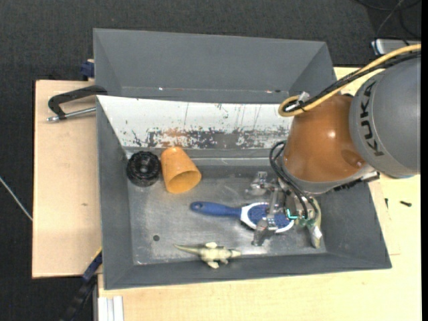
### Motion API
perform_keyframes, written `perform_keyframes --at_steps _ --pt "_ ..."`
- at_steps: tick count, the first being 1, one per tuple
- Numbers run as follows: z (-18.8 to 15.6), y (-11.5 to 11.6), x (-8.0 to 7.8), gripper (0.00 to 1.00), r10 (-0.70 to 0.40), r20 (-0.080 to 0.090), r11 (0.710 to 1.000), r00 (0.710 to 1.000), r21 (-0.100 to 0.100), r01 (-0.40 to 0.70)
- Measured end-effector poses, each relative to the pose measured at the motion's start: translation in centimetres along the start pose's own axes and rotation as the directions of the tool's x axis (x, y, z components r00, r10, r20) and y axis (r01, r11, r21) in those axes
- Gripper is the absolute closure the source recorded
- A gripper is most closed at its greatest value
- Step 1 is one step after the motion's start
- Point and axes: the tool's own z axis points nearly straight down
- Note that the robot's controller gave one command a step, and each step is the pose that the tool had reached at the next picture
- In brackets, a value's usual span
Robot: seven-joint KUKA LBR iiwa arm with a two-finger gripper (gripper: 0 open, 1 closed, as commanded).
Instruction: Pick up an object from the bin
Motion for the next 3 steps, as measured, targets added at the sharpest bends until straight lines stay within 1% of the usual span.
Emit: perform_keyframes --at_steps 1,2,3 --pt "4.8 1.1 -0.3 0.0 -0.032 0.002 0.999 0.999 0.0 0.032" --pt "4.6 1.0 -0.4 1.0 -0.031 0.007 1.0 0.999 0.0 0.031" --pt "-8.0 2.7 -0.8 1.0 -0.006 0.02 1.0 1.0 -0.001 0.006"
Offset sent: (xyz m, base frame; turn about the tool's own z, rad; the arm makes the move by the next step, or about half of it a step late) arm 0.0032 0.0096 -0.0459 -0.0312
